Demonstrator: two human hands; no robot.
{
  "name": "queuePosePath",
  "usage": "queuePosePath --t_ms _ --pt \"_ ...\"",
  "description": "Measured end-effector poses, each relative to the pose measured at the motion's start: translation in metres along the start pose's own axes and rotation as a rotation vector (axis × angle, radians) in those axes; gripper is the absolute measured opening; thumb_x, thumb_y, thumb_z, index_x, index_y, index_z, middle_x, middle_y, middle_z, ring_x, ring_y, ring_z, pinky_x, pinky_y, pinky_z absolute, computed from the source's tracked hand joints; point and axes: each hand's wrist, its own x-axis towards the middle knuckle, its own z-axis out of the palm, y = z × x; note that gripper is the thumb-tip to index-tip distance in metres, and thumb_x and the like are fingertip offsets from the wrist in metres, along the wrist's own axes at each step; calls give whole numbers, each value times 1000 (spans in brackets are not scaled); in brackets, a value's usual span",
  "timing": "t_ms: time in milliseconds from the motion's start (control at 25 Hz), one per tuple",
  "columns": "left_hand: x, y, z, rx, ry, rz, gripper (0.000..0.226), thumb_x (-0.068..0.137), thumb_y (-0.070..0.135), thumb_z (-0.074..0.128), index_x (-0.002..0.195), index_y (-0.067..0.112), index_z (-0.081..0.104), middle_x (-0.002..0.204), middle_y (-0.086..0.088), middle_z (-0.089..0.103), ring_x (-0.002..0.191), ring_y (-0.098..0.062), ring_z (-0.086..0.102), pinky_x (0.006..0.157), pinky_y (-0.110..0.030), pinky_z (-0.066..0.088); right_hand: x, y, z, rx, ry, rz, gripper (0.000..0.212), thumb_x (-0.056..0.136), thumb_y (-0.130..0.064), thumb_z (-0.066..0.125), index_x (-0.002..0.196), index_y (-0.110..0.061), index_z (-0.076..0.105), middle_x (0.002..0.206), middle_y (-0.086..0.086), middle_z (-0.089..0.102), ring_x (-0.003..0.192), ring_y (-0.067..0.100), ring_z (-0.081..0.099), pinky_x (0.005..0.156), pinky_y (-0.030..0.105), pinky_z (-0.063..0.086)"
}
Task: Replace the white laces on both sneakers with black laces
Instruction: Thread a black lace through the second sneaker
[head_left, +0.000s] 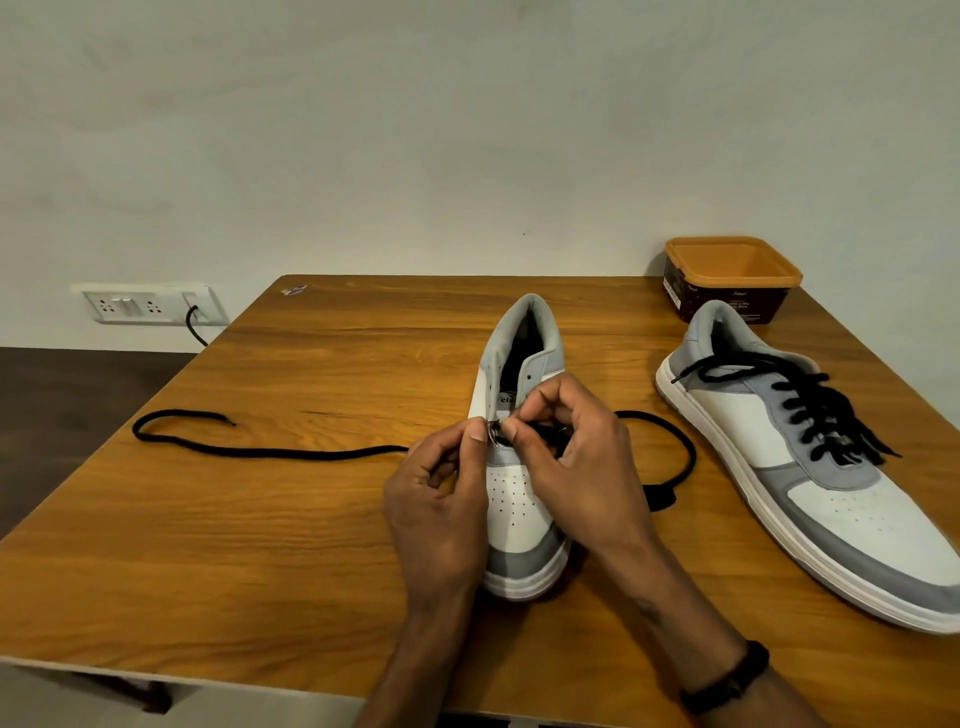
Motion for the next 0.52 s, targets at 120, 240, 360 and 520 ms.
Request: queuePosePath --t_ms 120,240,360,520 --pt "1 -2 -2 -1 -41 -24 25 102 18 65 124 22 75 117 9 75 108 -4 72 90 -34 62 2 0 6 53 44 53 17 92 -15 79 92 -17 63 87 -8 71 90 0 71 72 13 55" --pt "4 -3 -2 6 -69 -40 22 101 19 67 121 24 76 116 8 74 108 -4 71 92 -33 61 2 1 6 55 57 66 18 90 -19 82 90 -18 64 85 -9 74 88 -3 72 70 13 56" --pt "13 -4 -3 -22 -92 -69 15 100 23 69 113 22 78 109 2 78 103 -16 74 90 -46 62 4 3 3 -25 0 42 17 94 -25 78 97 -20 62 89 -12 74 90 -5 71 69 12 55" --pt "30 4 -15 25 -136 -2 15 105 34 62 109 23 72 100 2 76 91 -19 72 76 -47 61 12 7 -10 -514 -186 -190 28 100 -44 60 124 -33 53 108 -14 68 107 4 58 83 27 55"
